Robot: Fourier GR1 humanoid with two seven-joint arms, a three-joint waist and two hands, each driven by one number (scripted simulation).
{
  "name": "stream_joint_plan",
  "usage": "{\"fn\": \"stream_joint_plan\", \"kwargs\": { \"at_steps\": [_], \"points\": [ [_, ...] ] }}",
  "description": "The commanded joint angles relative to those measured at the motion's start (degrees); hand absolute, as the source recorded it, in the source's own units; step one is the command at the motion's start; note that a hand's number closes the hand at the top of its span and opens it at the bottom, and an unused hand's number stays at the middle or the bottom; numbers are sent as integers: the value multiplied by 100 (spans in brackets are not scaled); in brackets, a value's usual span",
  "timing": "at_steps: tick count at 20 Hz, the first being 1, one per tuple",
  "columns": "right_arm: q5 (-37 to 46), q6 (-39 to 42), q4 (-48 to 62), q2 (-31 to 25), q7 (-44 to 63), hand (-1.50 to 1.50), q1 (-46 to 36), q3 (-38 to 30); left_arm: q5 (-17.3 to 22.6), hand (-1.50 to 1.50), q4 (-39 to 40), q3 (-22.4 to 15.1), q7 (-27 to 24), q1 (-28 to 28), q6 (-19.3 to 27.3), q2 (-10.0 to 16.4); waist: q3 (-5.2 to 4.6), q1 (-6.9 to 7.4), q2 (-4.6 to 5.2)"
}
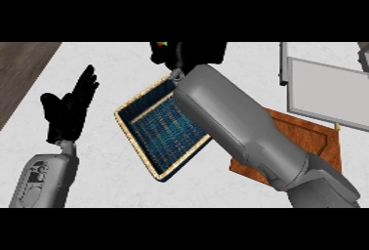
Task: Pick the tomato from the cutting board and place it in the basket
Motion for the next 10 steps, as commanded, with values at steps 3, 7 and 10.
{"fn": "stream_joint_plan", "kwargs": {
  "at_steps": [3, 7, 10],
  "points": [
    [-343, -573, -14, 39, 1406, 150, -181, 291, 36, 0, 72, 109, 72, -81, 32, 45, 9, -105, 2],
    [187, 1599, 1037, 40, 527, 150, -377, 1297, -68, 0, -63, -17, 23, 78, 137, -78, -17, -166, -55],
    [107, 2098, 1191, 41, 466, 150, -738, 1557, 29, 0, -77, 88, -5, 106, -8, 76, -5, -201, -38]
  ]
}}
